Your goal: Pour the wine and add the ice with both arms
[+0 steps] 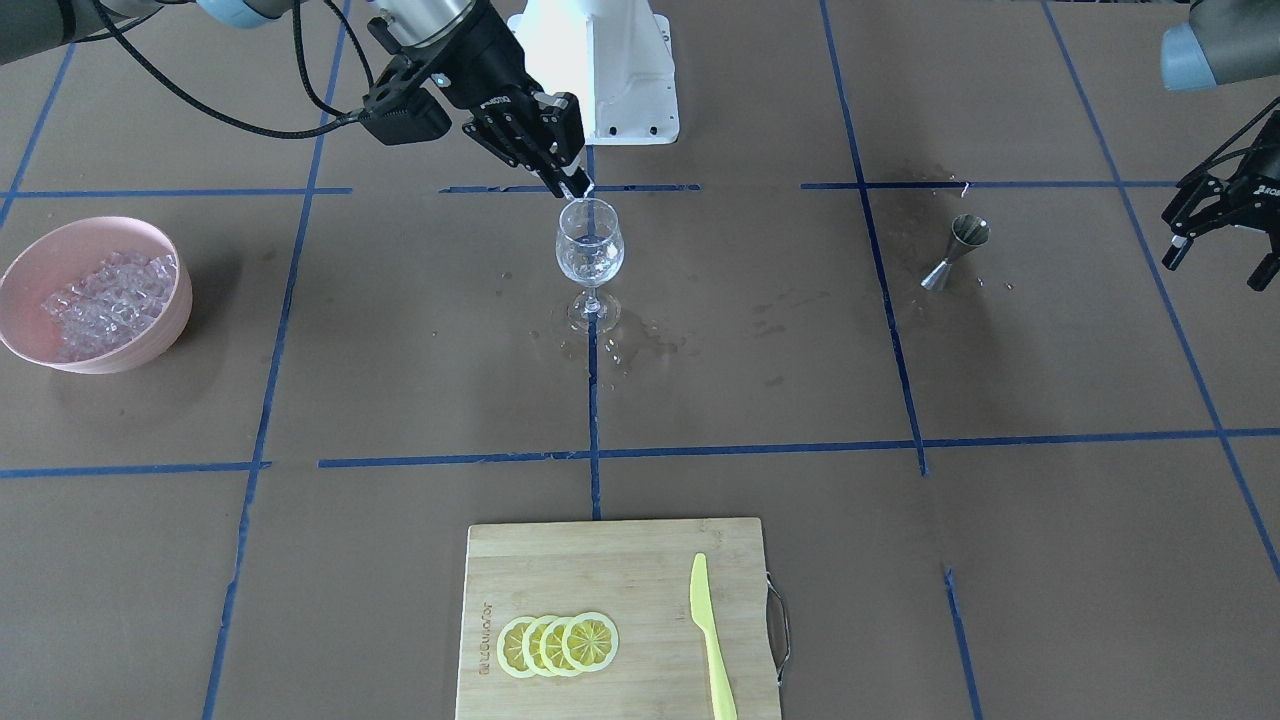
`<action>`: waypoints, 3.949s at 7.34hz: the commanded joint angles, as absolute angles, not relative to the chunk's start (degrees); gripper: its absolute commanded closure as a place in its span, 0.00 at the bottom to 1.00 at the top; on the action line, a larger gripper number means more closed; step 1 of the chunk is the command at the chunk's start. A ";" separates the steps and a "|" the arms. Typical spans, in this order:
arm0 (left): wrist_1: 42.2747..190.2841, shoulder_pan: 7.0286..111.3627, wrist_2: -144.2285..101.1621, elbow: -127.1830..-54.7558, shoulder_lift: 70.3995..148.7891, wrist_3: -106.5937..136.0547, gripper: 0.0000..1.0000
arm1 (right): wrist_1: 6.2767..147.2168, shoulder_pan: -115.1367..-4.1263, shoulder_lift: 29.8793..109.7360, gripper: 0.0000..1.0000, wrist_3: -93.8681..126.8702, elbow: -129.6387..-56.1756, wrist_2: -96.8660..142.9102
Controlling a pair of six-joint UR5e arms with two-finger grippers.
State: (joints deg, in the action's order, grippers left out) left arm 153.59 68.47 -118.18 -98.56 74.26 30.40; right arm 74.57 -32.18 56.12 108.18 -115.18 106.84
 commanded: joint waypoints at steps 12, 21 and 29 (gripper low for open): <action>151.97 68.73 -118.56 -95.73 74.53 22.65 0.00 | 74.18 -52.94 72.38 0.00 86.57 -116.37 126.95; 104.70 87.36 -135.29 -95.63 90.54 1.32 0.00 | 85.38 -83.66 86.12 0.00 10.65 -97.92 135.46; 101.55 87.01 -131.13 -95.37 84.89 1.41 0.00 | 90.00 -84.38 89.11 0.00 1.85 -96.59 134.38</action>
